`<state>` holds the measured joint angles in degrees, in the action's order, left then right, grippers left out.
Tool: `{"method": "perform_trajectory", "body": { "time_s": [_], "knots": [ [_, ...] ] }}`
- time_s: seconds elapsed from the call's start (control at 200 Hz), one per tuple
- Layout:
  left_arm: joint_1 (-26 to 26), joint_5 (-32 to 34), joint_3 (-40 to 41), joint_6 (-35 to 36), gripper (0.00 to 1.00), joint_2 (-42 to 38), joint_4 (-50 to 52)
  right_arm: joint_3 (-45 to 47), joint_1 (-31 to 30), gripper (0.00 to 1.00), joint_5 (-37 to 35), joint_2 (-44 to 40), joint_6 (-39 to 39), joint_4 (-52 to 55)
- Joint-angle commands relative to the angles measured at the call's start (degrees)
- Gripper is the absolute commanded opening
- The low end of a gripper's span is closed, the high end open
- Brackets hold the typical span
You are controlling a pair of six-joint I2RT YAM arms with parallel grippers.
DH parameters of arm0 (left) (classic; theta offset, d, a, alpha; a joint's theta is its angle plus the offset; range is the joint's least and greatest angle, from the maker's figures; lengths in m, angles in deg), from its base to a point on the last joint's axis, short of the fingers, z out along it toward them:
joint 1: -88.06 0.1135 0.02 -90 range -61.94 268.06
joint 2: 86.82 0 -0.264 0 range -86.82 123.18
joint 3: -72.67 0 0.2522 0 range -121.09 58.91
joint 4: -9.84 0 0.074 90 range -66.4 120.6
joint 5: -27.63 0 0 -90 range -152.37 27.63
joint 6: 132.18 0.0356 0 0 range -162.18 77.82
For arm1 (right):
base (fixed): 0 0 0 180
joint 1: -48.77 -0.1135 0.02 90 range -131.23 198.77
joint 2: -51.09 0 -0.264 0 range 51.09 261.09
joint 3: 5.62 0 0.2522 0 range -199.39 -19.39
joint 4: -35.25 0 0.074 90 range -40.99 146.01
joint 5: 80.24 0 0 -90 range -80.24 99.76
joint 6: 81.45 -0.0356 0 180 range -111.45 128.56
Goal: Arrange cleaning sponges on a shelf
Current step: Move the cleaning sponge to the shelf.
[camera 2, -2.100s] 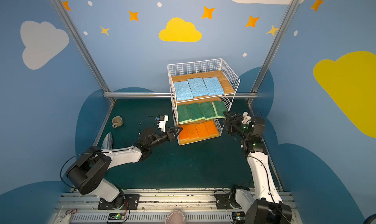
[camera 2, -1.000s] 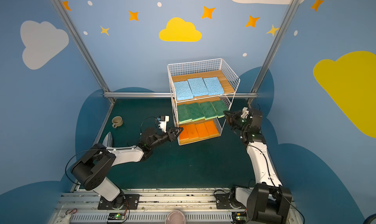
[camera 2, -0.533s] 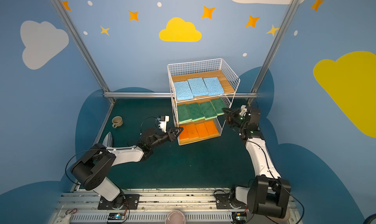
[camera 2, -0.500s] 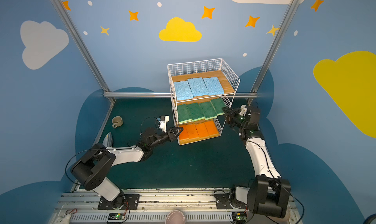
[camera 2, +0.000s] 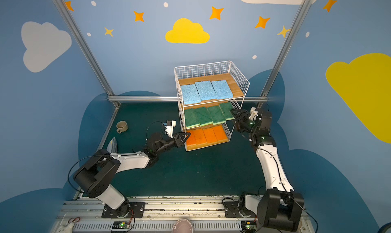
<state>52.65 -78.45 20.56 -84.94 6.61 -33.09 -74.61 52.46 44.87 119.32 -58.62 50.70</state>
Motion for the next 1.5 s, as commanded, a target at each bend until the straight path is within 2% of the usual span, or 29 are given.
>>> {"method": "perform_trajectory", "body": {
  "time_s": [0.0, 0.26, 0.355, 0.445, 0.49, 0.566, 0.651, 0.716, 0.736, 0.781, 0.891, 0.961, 1.241, 1.491],
  "knots": [
    [-0.92, -2.44, 0.30, -0.93, 0.38, 0.44, -0.44, 2.17, 0.53, 0.69, 0.32, -1.48, 3.71, 4.03],
    [-0.88, -2.73, 0.47, -1.36, 0.38, 0.11, -0.59, 1.96, 1.33, 0.68, 1.62, -1.73, 5.19, 5.64],
    [-0.99, -2.57, 0.47, -1.07, 0.38, -0.50, -0.06, 1.87, 0.81, 0.59, 1.71, -3.23, 6.76, 6.00],
    [-0.92, -2.56, 0.47, -0.68, 0.38, -1.01, 0.63, 1.73, 0.78, 0.45, 0.93, -4.97, 8.65, 9.18],
    [-0.97, -2.36, 0.55, -0.57, 0.38, -1.13, 0.66, 2.10, 0.88, 0.43, 0.92, -5.82, 9.27, 9.81],
    [-1.01, -2.52, 0.58, -0.66, 0.38, -1.23, 0.61, 2.87, 1.01, 0.46, 0.85, -7.07, 9.69, 10.25],
    [-1.03, -2.62, 0.56, -0.77, 0.38, -1.23, 0.60, 3.28, 0.95, 0.60, 0.86, -8.14, 10.46, 10.50],
    [-0.98, -2.78, 0.47, -0.83, 0.38, -1.31, 0.59, 3.43, 0.98, 0.63, 0.87, -8.70, 10.51, 10.39],
    [-0.97, -2.77, 0.42, -0.84, 0.38, -1.32, 0.60, 3.49, 0.90, 0.61, 1.11, -8.86, 10.34, 10.10],
    [-0.97, -2.82, 0.38, -0.86, 0.38, -1.31, 0.68, 3.71, 0.75, 0.50, 1.66, -9.03, 9.76, 9.29],
    [-0.98, -2.65, 0.38, -0.84, 0.38, -1.14, 0.68, 3.98, -0.35, 0.15, 2.39, -8.83, 8.70, 7.86],
    [-0.96, -2.72, 0.30, -1.00, 0.38, -0.87, 0.45, 3.98, -1.40, 0.00, 2.33, -8.34, 8.43, 7.24],
    [-0.97, -2.73, 0.21, -1.20, 0.38, -0.30, 0.07, 3.57, -6.11, 0.00, 0.72, -4.54, 5.51, 2.36],
    [-0.97, -2.60, 0.29, -1.34, 0.38, -0.09, -0.09, 2.31, -7.28, 0.00, -0.04, -1.08, 4.62, 0.25]
  ]
}}
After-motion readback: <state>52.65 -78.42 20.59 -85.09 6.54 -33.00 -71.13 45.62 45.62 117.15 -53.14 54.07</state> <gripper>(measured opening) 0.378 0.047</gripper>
